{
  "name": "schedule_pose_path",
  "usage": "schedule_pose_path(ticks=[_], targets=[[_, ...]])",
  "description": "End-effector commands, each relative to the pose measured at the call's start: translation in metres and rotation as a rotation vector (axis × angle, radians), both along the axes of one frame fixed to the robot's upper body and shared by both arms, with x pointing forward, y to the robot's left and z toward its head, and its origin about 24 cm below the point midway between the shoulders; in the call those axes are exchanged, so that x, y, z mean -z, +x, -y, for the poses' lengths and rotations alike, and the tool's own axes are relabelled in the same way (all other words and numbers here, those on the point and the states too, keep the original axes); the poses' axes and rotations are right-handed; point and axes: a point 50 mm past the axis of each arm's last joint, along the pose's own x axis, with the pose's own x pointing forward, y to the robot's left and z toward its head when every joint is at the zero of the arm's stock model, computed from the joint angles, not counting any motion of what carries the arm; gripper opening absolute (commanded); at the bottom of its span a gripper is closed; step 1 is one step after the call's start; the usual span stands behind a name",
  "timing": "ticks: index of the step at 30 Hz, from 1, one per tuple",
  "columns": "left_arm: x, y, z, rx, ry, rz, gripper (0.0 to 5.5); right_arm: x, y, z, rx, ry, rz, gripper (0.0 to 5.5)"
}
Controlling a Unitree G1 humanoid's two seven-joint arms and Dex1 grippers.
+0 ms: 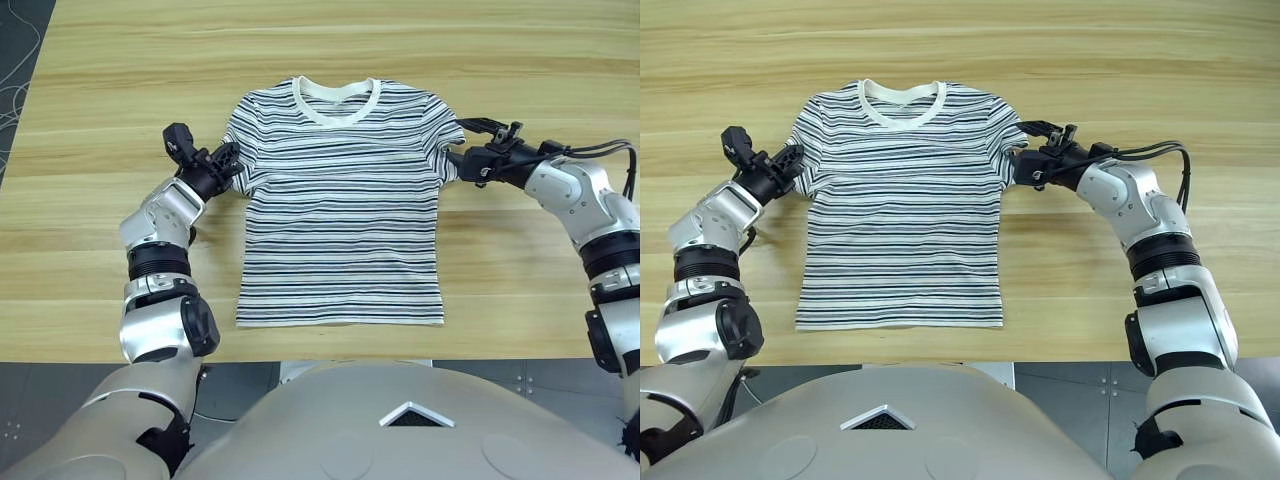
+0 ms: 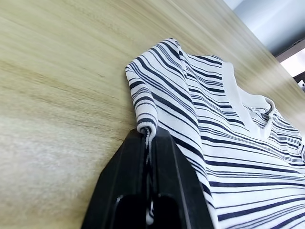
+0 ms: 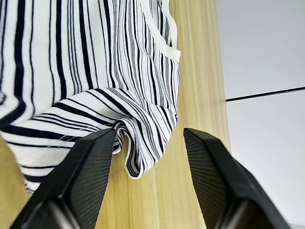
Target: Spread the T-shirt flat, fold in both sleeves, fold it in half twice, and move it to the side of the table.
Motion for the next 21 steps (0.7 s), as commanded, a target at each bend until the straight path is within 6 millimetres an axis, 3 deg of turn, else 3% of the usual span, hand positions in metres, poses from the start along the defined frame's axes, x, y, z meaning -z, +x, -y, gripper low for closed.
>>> schedule_pose_path(ticks=[1, 13, 21], targets=[[0.014, -0.01, 0.007, 0.005, -0.024, -0.057, 0.14, 0.001, 0.004, -0.011, -0.025, -0.009, -0.009, 2.66], [-0.003, -0.006, 0.018, 0.044, -0.011, 0.019, 0.14, 0.005, 0.007, -0.022, -0.06, -0.028, -0.021, 2.66], [-0.02, 0.002, 0.013, -0.02, -0.017, 0.078, 0.14, 0.005, 0.01, -0.027, -0.074, -0.03, -0.023, 2.66]])
